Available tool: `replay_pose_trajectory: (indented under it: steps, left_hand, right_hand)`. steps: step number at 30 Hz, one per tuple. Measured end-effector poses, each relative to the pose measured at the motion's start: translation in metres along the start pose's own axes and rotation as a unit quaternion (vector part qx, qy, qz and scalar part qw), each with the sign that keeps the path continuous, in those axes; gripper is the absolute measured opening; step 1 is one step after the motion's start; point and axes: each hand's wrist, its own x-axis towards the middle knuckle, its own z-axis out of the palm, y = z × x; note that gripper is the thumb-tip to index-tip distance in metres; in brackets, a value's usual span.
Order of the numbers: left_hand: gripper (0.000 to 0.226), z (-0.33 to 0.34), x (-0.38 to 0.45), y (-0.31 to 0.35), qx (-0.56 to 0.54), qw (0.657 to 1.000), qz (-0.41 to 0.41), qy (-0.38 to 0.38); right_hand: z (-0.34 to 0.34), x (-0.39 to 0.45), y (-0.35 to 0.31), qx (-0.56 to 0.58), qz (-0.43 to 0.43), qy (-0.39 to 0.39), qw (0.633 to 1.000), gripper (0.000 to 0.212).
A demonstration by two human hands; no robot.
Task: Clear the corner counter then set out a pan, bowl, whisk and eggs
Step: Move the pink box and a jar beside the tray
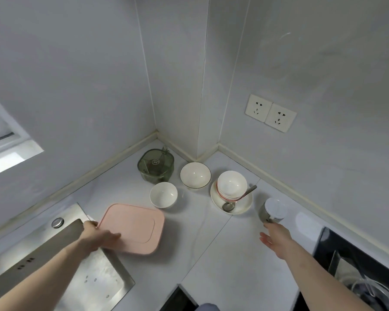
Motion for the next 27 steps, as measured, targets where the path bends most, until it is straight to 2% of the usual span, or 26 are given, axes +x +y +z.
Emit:
replay_pose_trajectory:
  steps: [3, 7, 12, 15, 22, 27]
  left_hand:
    - [0.074, 0.000, -0.009, -0.009, 0.004, 1.000, 0.007, -0.022]
    - [0.051, 0.001, -0.024, -0.016, -0.007, 0.997, 0.018, -0.071]
    - [0.040, 0.004, -0.032, -0.018, -0.082, 0.990, 0.031, -0.106]
    - [0.044, 0.008, -0.032, -0.023, -0.090, 0.988, 0.025, -0.121]
    - [0.056, 0.023, -0.057, -0.028, -0.151, 0.954, -0.029, -0.257]
    - [0.075, 0.034, -0.075, -0.025, -0.131, 0.949, 0.011, -0.288]
  right_hand:
    - [0.002, -0.006, 0.008, -0.003, -0.008, -0.005, 1.000, 0.037]
    - [0.002, -0.021, 0.033, -0.037, -0.053, -0.002, 0.998, 0.042]
    - [0.003, -0.049, 0.067, -0.013, -0.052, -0.020, 0.998, 0.022]
    - [0.001, -0.065, 0.083, -0.020, -0.052, -0.035, 0.998, 0.020]
    - [-0.006, -0.098, 0.098, -0.043, -0.077, -0.046, 0.995, 0.016]
    - [-0.015, -0.117, 0.111, -0.046, -0.097, -0.040, 0.993, 0.012]
